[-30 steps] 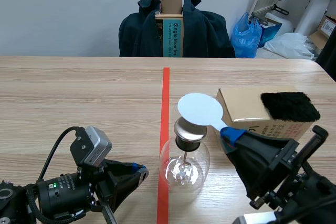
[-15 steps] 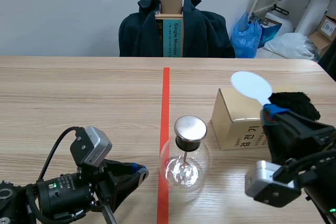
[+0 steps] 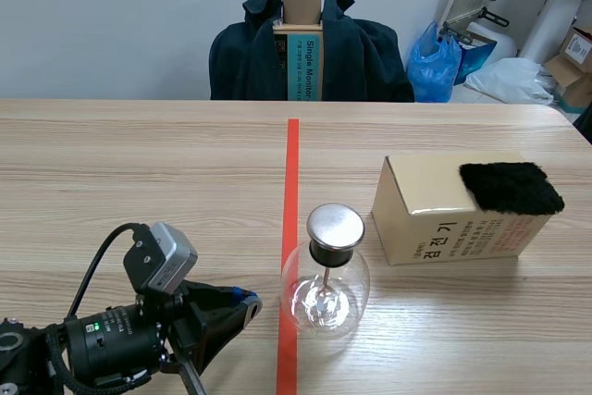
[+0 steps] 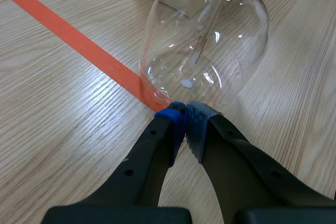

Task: Do the electroscope experiment.
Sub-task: 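Move the plate toward and away from the electroscope, then rub the plate on the fur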

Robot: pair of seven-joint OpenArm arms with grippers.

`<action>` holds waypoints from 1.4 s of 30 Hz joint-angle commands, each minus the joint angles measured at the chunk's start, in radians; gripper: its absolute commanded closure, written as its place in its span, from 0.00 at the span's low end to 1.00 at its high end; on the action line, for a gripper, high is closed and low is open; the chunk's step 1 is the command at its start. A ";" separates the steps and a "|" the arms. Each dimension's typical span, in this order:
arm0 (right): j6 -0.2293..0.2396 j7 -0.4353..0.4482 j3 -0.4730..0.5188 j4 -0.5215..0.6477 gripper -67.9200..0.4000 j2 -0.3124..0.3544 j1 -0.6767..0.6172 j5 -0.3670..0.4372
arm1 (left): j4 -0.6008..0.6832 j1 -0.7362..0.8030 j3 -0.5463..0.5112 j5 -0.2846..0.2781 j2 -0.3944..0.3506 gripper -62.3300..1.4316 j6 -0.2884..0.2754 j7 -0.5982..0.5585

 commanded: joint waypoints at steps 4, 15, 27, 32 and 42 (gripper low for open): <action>-0.011 0.001 0.070 0.034 0.98 0.016 -0.030 0.095 | 0.019 -0.001 -0.001 -0.011 0.005 0.93 -0.005 -0.013; -0.009 0.000 0.178 0.035 0.98 0.016 -0.029 0.274 | 0.019 -0.001 -0.001 -0.011 0.005 0.93 -0.005 -0.013; -0.004 0.000 0.179 0.035 0.98 0.016 -0.026 0.271 | 0.332 0.294 -0.199 -0.014 -0.119 0.93 -0.018 -0.079; -0.002 0.001 0.179 0.035 0.98 0.016 -0.027 0.232 | 0.556 0.555 -0.370 -0.014 -0.167 0.93 -0.021 -0.162; 0.117 0.003 0.177 0.035 0.98 0.016 -0.026 0.086 | 0.643 0.661 -0.489 0.017 -0.166 0.00 -0.009 -0.195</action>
